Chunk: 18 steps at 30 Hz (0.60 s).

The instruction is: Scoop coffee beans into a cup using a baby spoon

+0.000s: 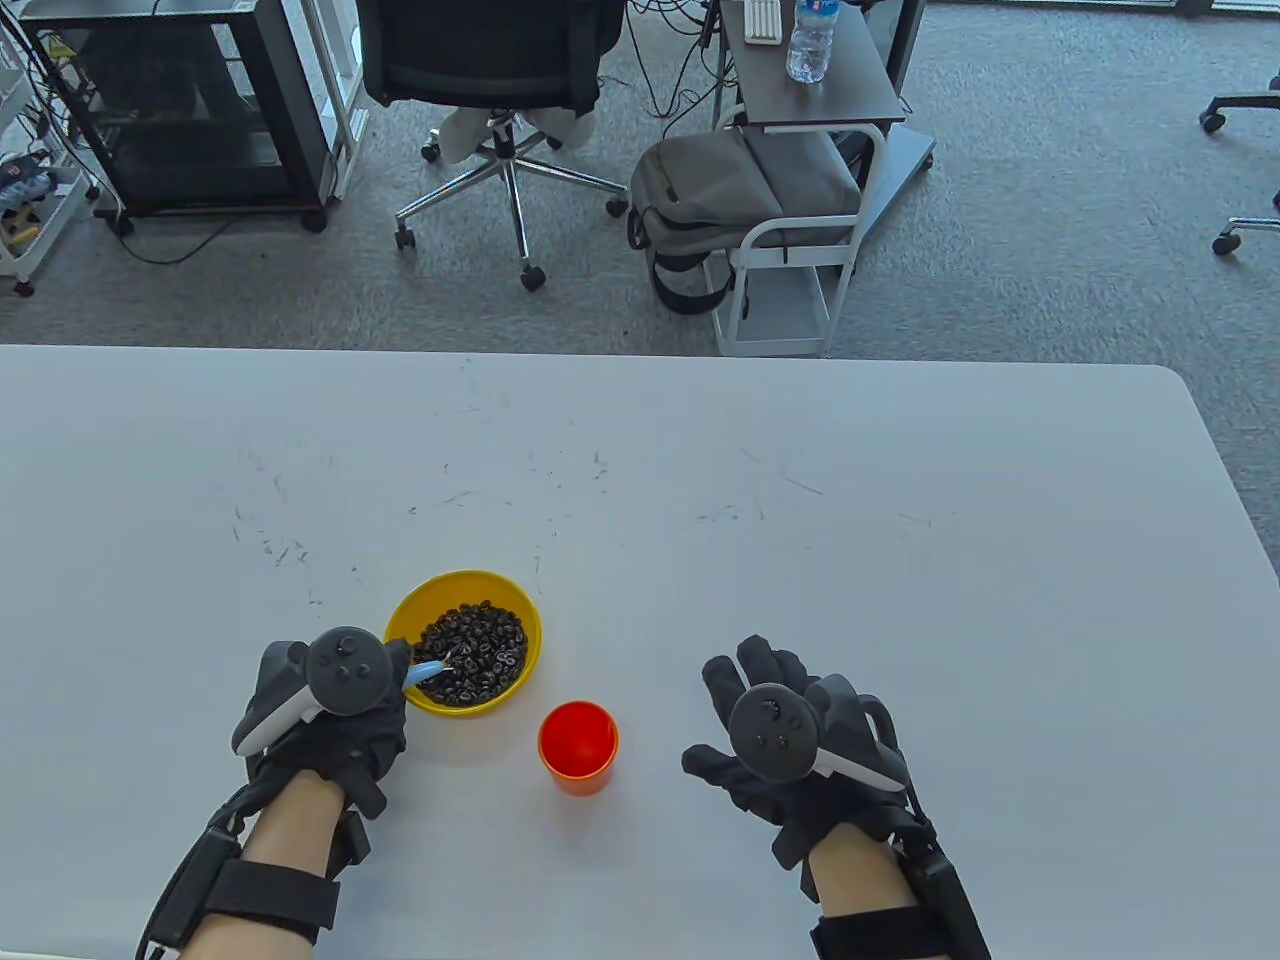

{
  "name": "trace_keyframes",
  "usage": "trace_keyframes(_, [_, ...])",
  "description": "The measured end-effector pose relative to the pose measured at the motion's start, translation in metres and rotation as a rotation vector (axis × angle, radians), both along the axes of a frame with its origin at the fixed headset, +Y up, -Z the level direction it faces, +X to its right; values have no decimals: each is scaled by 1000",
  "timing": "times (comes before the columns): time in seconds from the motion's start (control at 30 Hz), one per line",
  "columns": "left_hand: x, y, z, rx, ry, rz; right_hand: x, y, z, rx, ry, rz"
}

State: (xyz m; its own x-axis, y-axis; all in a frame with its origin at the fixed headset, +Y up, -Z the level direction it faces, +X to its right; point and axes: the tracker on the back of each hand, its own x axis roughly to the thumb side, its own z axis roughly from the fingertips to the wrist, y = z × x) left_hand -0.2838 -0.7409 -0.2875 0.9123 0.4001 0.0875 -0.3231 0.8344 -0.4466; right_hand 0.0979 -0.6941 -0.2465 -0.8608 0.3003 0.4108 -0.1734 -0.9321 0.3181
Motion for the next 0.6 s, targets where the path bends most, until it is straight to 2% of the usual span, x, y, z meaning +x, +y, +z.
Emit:
trace_keyframes(0.4, [-22, 4, 2, 23, 70, 236, 1, -1, 0, -6, -3, -3])
trace_keyframes(0.6, [-25, 13, 4, 72, 56, 315, 1, -1, 0, -10, -4, -4])
